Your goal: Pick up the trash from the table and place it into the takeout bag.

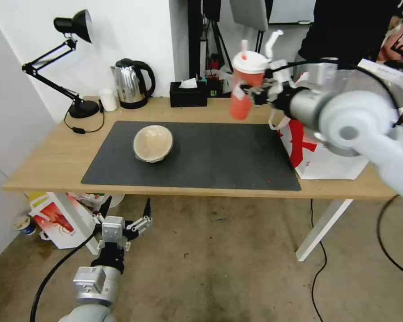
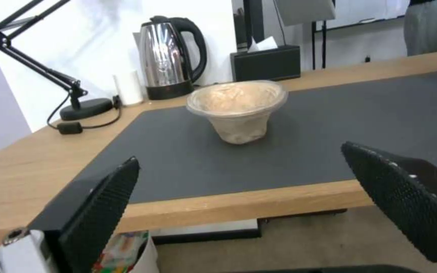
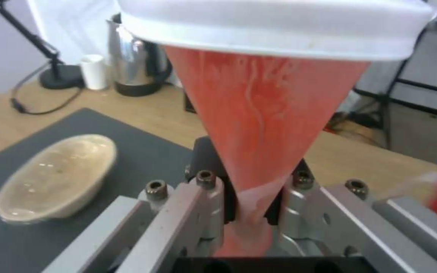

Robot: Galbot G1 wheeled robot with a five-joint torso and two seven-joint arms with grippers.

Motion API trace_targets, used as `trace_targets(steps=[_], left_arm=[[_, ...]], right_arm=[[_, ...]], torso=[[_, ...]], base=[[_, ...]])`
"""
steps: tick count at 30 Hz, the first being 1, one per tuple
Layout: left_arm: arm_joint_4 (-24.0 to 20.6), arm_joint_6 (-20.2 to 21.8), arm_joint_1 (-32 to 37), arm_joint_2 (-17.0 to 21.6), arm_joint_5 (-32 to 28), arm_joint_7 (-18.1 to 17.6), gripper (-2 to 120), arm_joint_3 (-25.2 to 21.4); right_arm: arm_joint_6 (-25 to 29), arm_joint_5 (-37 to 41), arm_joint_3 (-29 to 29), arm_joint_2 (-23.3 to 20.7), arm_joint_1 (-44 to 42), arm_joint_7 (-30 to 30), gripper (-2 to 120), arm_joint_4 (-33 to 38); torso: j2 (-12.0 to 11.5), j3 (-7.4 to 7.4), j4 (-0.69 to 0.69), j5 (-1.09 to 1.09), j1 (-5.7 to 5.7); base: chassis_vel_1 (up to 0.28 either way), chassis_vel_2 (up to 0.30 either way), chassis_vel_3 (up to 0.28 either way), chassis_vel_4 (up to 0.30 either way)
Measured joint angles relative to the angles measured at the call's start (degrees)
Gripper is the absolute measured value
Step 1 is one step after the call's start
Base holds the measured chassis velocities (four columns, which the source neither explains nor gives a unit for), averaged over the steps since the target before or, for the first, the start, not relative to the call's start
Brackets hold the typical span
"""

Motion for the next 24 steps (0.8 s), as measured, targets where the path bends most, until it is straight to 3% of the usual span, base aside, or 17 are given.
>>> trace_targets(steps=[8,24], left_arm=[[0.0,0.0,0.0,0.0,0.0,0.0,100,0.0],[0.0,0.0,0.01,0.0,0.0,0.0,100,0.0]], right_arm=[[1.16,1.81,3.92,-6.96,-1.91,0.06,7,0.42],[2.86,4.26,4.67,-8.1,2.62,0.96,7,-7.41]], torso=[[0.0,0.0,0.0,0.01,0.0],[0.0,0.01,0.01,0.0,0.0]], base=[[0.0,0.0,0.0,0.0],[0.0,0.0,0.0,0.0]])
